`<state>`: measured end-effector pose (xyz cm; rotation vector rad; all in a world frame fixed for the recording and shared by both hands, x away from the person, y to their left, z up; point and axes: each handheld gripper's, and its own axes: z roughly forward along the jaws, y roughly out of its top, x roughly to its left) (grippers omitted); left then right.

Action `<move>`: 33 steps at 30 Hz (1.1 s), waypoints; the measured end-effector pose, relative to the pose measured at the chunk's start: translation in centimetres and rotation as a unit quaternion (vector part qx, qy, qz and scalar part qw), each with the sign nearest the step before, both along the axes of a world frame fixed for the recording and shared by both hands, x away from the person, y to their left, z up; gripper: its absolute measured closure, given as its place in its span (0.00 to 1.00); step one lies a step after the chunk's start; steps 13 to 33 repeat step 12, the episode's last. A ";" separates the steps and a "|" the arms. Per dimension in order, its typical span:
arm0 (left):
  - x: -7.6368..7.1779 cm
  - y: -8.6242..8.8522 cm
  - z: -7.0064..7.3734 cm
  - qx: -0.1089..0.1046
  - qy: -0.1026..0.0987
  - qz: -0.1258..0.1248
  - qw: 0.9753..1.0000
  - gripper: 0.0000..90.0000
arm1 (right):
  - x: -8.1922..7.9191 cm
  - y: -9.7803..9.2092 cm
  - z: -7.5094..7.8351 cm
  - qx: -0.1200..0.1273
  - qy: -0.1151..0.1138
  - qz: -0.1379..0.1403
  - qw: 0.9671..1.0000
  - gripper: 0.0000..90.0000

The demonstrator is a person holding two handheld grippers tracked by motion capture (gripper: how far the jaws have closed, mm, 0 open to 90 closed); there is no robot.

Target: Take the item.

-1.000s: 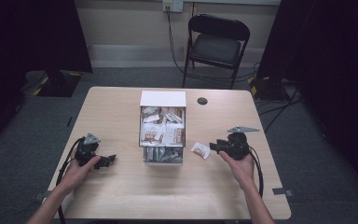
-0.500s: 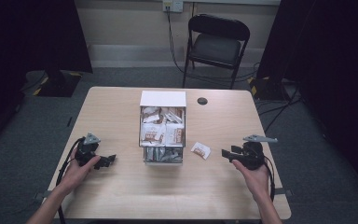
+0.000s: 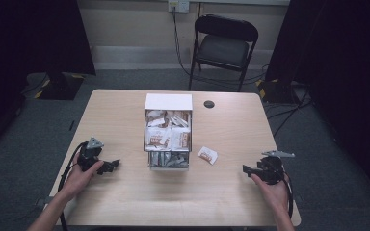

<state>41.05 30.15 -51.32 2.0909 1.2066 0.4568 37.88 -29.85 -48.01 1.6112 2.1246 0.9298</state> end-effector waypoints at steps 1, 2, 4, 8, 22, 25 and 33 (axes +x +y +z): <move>0.0 0.0 0.0 0.000 0.000 0.000 1.000 0.00 | 0.1 -0.1 -0.2 -0.005 0.001 -0.007 1.000 0.30; 0.0 0.0 0.0 0.000 0.000 0.000 1.000 0.00 | 0.1 -0.2 -0.4 -0.005 0.006 -0.015 1.000 0.28; 0.0 0.0 0.0 0.000 0.000 0.000 1.000 0.00 | 0.2 -0.2 -0.7 -0.022 0.014 -0.027 0.999 0.27; 0.0 0.0 0.0 0.000 0.000 0.000 1.000 0.00 | -0.2 0.2 -1.3 -0.050 -0.019 -0.034 0.998 0.24; 0.0 0.0 0.0 0.000 0.000 0.000 1.000 0.00 | -0.5 0.7 -2.0 -0.062 -0.047 -0.041 0.996 0.16; 0.0 0.0 0.0 0.000 0.000 0.000 1.000 0.00 | -0.5 0.7 -2.0 -0.062 -0.047 -0.041 0.996 0.16; 0.0 0.0 0.0 0.000 0.000 0.000 1.000 0.00 | -0.5 0.7 -2.0 -0.062 -0.047 -0.041 0.996 0.16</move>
